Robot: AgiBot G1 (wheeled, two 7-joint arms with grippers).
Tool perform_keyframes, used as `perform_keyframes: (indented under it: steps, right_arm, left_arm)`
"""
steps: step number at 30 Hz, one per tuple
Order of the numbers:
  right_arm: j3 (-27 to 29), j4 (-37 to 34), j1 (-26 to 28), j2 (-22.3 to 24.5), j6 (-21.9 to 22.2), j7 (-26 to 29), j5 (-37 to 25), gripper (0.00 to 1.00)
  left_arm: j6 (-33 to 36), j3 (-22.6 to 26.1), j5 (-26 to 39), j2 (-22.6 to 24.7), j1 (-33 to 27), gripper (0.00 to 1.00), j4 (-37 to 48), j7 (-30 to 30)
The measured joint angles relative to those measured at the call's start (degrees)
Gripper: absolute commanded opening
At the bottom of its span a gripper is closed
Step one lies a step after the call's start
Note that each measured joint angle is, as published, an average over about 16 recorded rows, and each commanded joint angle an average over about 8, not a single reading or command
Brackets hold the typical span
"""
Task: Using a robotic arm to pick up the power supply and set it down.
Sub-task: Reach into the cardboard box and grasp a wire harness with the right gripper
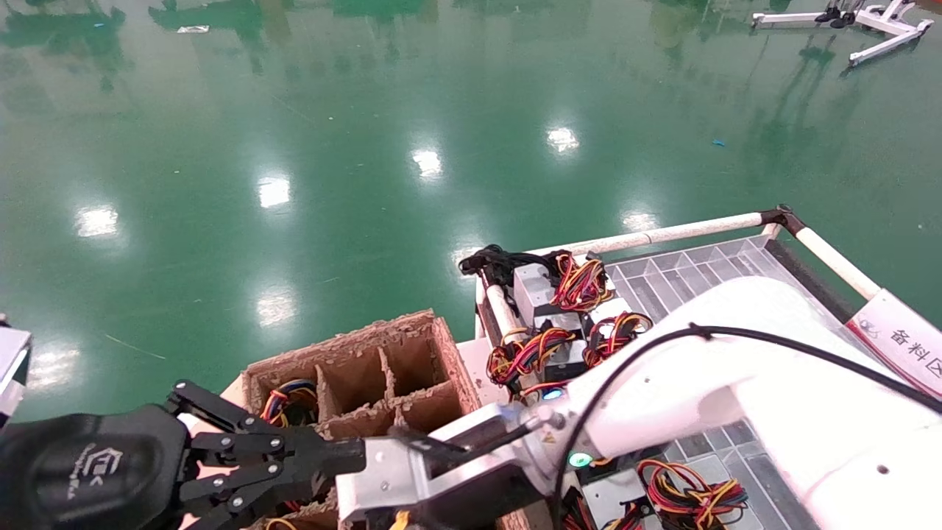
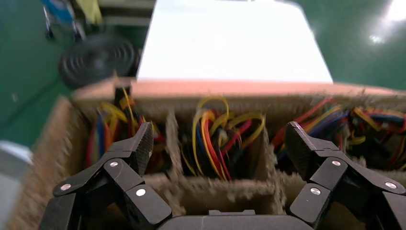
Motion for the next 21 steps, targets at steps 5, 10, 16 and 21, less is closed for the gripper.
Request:
perform_keyframes:
  steps: [5,10,16,21]
  right_arm:
    - [-3.0,-0.1,1.0,-1.4,2.0,-1.8,-0.9,0.00]
    - [-6.2,0.9,1.5,-1.8,4.1,-2.6,0.0,0.00]
    - [-9.9,2.0,1.8,-1.8,6.6,-2.9,2.0,0.00]
    - [-12.7,2.3,2.2,-1.8,8.3,-3.1,3.6,0.00]
  left_arm:
    - [0.0,0.0,0.0,0.0,0.0,0.96,0.0,0.0]
    - [0.0,0.0,0.0,0.0,0.0,1.00,0.0,0.0]
    - [0.0,0.0,0.0,0.0,0.0,1.00,0.0,0.0]
    - [0.0,0.0,0.0,0.0,0.0,1.00,0.0,0.0]
